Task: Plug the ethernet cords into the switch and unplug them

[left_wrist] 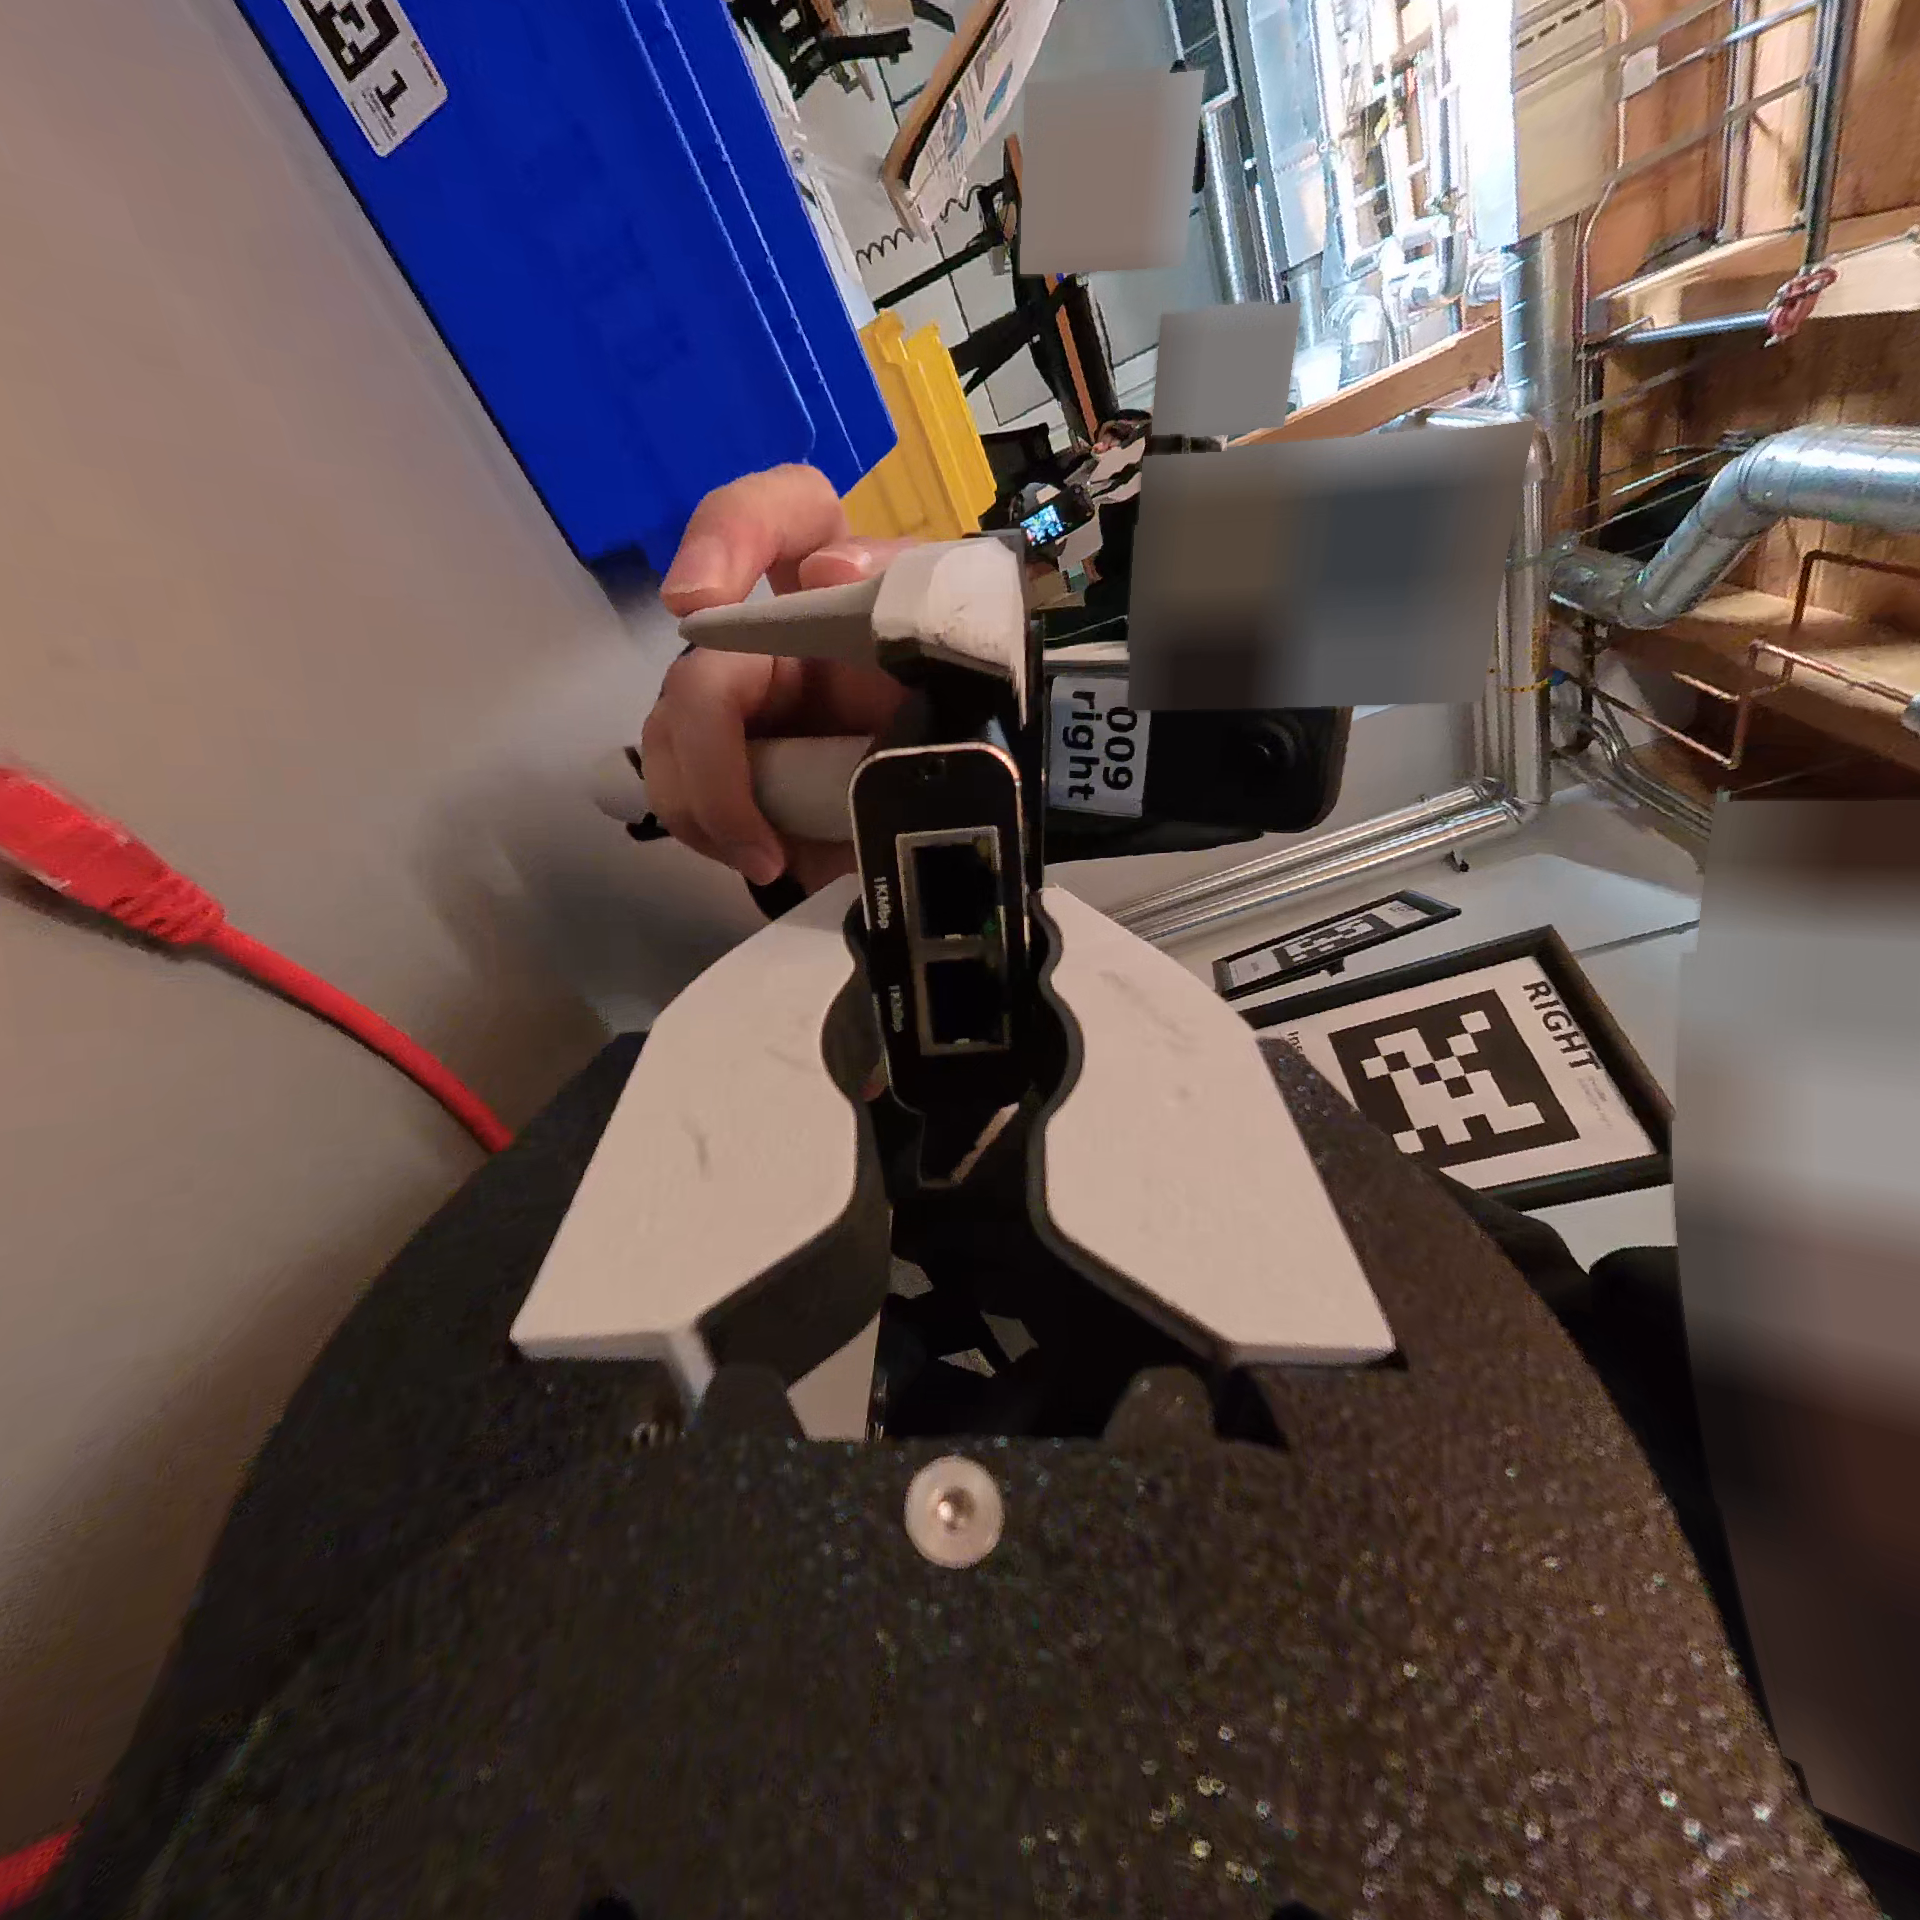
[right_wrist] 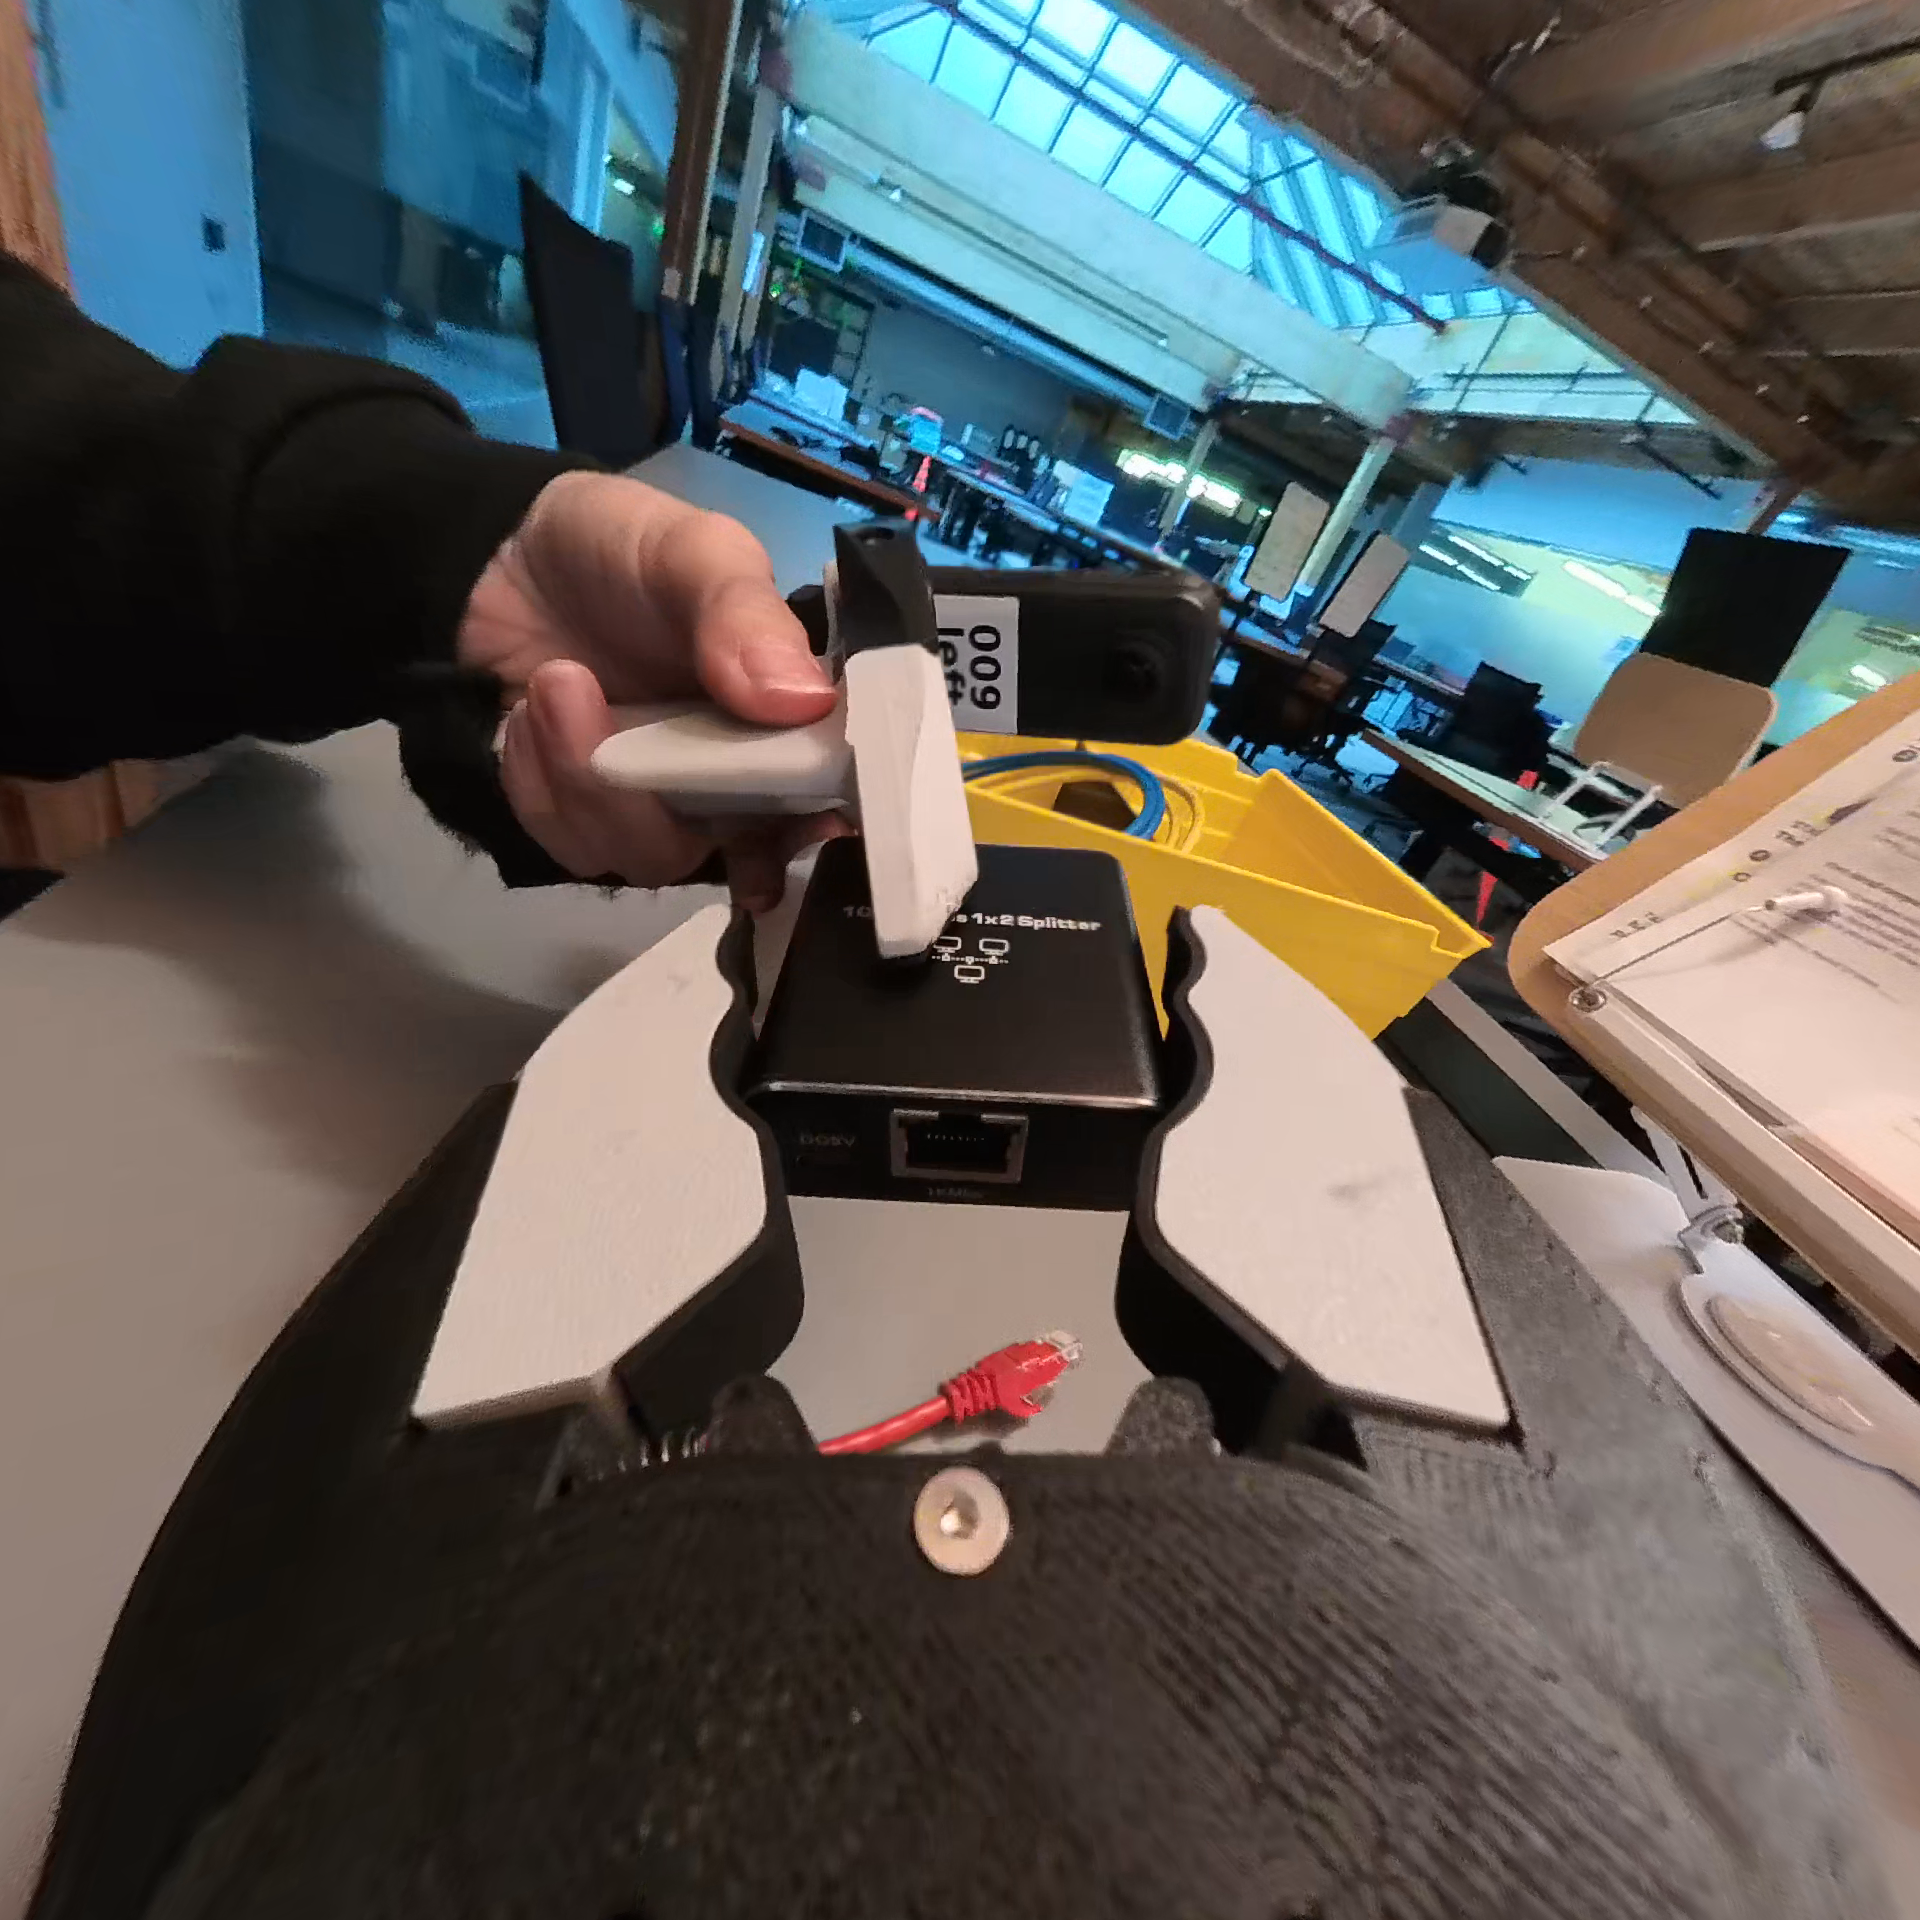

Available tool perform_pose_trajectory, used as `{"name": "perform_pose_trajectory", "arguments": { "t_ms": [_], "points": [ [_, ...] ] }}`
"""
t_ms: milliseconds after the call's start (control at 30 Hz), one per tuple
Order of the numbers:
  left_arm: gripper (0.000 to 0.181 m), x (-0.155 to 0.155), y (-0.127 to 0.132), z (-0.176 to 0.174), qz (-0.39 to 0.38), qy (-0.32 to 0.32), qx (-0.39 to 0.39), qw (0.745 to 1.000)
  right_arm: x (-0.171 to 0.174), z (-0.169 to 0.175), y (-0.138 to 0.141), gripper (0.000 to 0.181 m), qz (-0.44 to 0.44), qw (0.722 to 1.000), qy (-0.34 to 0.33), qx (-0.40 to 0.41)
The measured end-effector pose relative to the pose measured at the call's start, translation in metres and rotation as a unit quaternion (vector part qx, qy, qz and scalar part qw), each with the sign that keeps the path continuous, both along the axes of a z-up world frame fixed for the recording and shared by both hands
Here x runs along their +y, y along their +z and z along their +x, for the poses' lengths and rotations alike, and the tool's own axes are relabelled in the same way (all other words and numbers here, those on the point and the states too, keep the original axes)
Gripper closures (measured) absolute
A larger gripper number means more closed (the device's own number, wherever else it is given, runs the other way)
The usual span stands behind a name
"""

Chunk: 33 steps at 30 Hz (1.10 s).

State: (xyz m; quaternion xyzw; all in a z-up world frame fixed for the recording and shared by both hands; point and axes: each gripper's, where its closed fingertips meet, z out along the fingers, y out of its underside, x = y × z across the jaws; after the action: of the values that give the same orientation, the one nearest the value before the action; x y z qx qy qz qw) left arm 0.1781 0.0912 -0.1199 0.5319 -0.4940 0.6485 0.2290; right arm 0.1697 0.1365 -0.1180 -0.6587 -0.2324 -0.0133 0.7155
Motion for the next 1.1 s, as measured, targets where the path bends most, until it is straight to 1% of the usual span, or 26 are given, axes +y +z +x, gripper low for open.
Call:
{"name": "perform_pose_trajectory", "arguments": {
  "t_ms": [133, 267, 433, 533, 600, 667, 700, 767, 867, 900, 967, 1000, 1033, 1100],
  "points": [
    [0.156, -0.002, -0.001, 0.0, -0.002, -0.006, 0.003, 1.0, -0.001, 0.001, 0.0, 0.106, 0.008, 0.999, -0.018, 0.031],
    [0.157, -0.003, 0.002, 0.002, -0.003, 0.001, -0.007, 1.0, -0.003, 0.003, 0.003, 0.105, 0.019, 0.997, -0.004, 0.077],
    [0.157, -0.001, 0.004, 0.008, -0.006, 0.011, 0.001, 1.0, -0.002, 0.008, 0.005, 0.105, 0.025, 0.996, -0.014, 0.085],
    [0.156, 0.001, 0.009, 0.013, -0.011, 0.023, -0.006, 1.0, 0.001, 0.012, 0.005, 0.105, 0.002, 0.995, -0.031, 0.091],
    [0.151, 0.001, 0.009, 0.017, 0.01, 0.04, -0.021, 0.999, 0.0, 0.014, 0.005, 0.105, 0.0, 0.993, -0.022, 0.116],
    [0.139, 0.0, 0.008, 0.02, 0.028, 0.047, -0.026, 0.998, 0.001, 0.017, 0.002, 0.105, -0.005, 0.992, -0.026, 0.123],
    [0.137, -0.001, 0.008, 0.02, 0.034, 0.045, -0.028, 0.998, 0.0, 0.017, 0.001, 0.105, -0.007, 0.992, -0.023, 0.124],
    [0.137, 0.0, 0.01, 0.019, 0.034, 0.045, -0.036, 0.998, -0.002, 0.018, 0.006, 0.105, 0.004, 0.991, -0.019, 0.132],
    [0.138, 0.009, 0.013, 0.02, 0.039, 0.066, -0.049, 0.996, -0.007, 0.025, 0.015, 0.105, 0.025, 0.987, -0.016, 0.16],
    [0.138, 0.011, 0.012, 0.02, 0.038, 0.069, -0.048, 0.996, -0.008, 0.026, 0.014, 0.105, 0.022, 0.988, -0.017, 0.153],
    [0.139, 0.008, 0.008, 0.018, 0.044, 0.053, -0.042, 0.997, -0.007, 0.024, 0.009, 0.106, 0.012, 0.993, -0.026, 0.118],
    [0.144, 0.004, 0.007, 0.016, 0.042, 0.039, -0.043, 0.997, -0.006, 0.019, 0.008, 0.105, 0.006, 0.994, -0.018, 0.11],
    [0.153, 0.001, 0.007, 0.015, 0.036, 0.029, -0.044, 0.998, -0.004, 0.016, 0.006, 0.105, 0.004, 0.995, -0.017, 0.102],
    [0.155, 0.0, 0.008, 0.013, 0.024, 0.024, -0.043, 0.999, -0.004, 0.014, 0.008, 0.106, 0.017, 0.996, -0.023, 0.084]
  ]
}}
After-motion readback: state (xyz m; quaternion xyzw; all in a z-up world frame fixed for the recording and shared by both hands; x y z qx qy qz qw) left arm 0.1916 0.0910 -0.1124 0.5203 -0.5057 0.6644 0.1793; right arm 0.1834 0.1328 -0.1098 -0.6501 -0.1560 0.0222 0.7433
